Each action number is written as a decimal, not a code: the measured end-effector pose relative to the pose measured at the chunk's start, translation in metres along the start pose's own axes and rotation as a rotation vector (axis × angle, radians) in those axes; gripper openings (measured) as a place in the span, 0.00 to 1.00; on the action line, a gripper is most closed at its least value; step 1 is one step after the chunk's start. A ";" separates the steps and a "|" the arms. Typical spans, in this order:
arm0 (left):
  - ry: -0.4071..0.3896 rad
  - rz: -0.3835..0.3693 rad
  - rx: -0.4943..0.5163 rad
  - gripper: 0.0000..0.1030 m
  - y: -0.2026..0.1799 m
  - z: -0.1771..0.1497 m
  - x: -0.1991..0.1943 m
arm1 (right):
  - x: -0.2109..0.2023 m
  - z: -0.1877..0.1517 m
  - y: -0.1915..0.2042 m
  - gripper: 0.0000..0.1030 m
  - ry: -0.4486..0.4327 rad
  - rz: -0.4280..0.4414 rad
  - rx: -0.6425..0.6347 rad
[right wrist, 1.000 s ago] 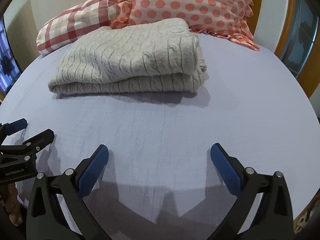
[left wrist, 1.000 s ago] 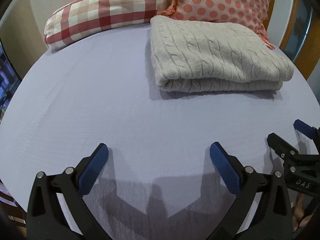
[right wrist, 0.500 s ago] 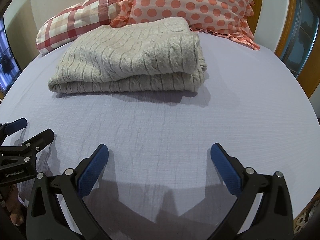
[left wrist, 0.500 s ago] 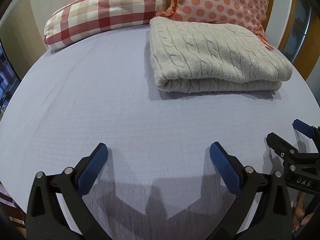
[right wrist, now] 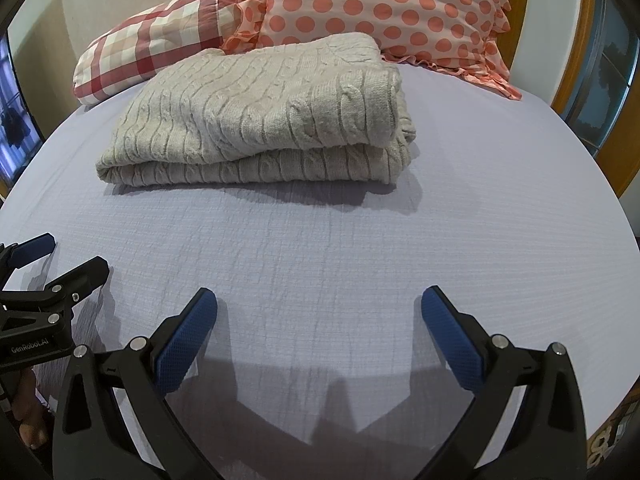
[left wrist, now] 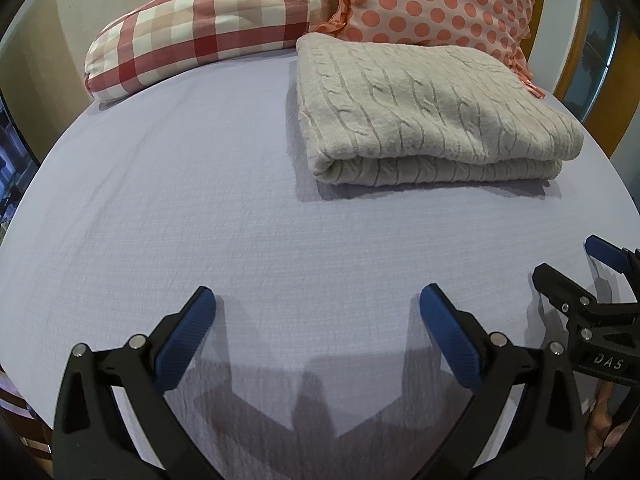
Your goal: Fold small clothes
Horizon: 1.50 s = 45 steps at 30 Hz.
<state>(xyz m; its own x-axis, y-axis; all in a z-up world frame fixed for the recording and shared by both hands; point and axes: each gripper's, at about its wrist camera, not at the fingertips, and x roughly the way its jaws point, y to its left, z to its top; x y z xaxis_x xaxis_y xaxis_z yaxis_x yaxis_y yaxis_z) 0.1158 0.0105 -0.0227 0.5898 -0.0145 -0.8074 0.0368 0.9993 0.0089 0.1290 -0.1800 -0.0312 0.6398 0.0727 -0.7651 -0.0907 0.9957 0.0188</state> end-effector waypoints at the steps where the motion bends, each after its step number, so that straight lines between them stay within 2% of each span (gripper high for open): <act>1: 0.000 0.000 0.001 0.98 0.000 0.000 0.000 | 0.000 0.000 0.000 0.99 0.000 -0.001 0.000; 45: 0.027 -0.021 0.030 0.98 0.001 0.005 0.003 | 0.000 0.000 -0.001 0.99 0.001 0.000 0.000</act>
<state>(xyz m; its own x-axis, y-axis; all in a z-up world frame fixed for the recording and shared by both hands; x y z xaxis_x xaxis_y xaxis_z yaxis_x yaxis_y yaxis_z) 0.1216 0.0116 -0.0219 0.5665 -0.0342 -0.8233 0.0736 0.9972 0.0091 0.1291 -0.1814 -0.0311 0.6393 0.0730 -0.7655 -0.0912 0.9957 0.0189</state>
